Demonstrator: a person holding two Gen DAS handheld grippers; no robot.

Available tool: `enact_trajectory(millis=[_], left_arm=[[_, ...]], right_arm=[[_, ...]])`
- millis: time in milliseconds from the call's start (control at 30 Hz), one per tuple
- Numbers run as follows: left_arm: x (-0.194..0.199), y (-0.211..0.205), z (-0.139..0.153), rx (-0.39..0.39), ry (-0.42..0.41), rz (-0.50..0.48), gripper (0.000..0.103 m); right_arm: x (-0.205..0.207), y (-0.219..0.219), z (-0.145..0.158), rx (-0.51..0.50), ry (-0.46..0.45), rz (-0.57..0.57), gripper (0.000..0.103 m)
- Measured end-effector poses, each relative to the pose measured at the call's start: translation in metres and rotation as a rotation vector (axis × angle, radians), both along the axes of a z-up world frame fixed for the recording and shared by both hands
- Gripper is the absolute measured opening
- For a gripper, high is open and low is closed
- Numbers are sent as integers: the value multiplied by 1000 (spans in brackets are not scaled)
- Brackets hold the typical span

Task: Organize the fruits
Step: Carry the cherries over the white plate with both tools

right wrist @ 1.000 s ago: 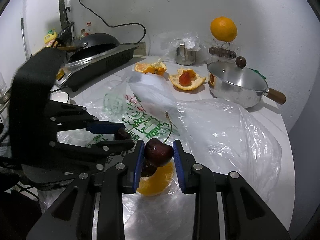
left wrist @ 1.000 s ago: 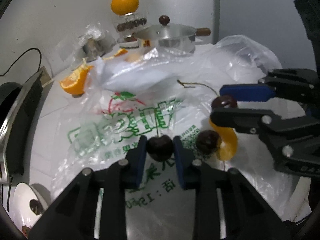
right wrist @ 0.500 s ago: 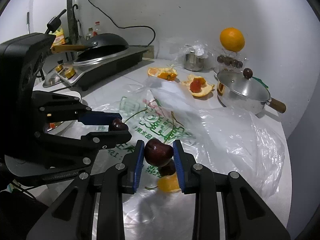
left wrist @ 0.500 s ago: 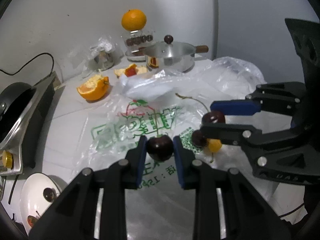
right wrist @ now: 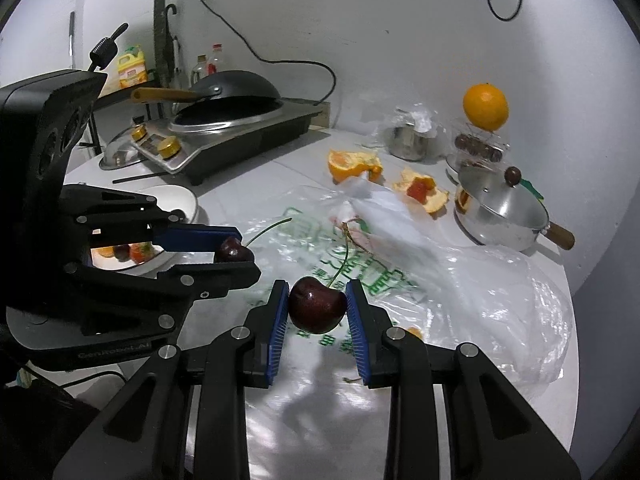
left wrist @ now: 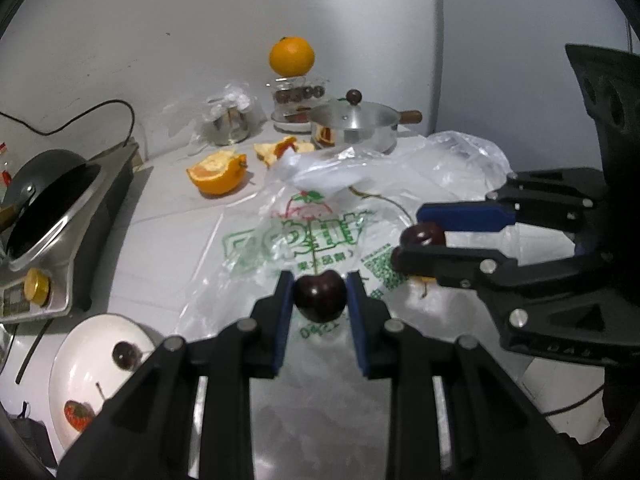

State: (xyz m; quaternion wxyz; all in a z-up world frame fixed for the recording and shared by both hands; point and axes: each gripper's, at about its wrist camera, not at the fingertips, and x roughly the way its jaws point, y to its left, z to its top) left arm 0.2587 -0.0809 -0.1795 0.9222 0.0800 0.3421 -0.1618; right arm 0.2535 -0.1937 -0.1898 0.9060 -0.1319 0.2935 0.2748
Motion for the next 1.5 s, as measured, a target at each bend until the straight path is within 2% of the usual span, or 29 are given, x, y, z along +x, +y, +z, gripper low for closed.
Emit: enact_trajectory(millis=[467,800,1500], left_arm=[[-34,63,10,-90,-42,80,27],[-48,108,5,-129,-42,135,27],[-58,197,-12,-157,-42,277,27]], right_arm=[[-17,57,4,-41,-12,62,31],[-23,97,3,-68,-10,102,31],[-15,170,-10,-118,21,196,31]])
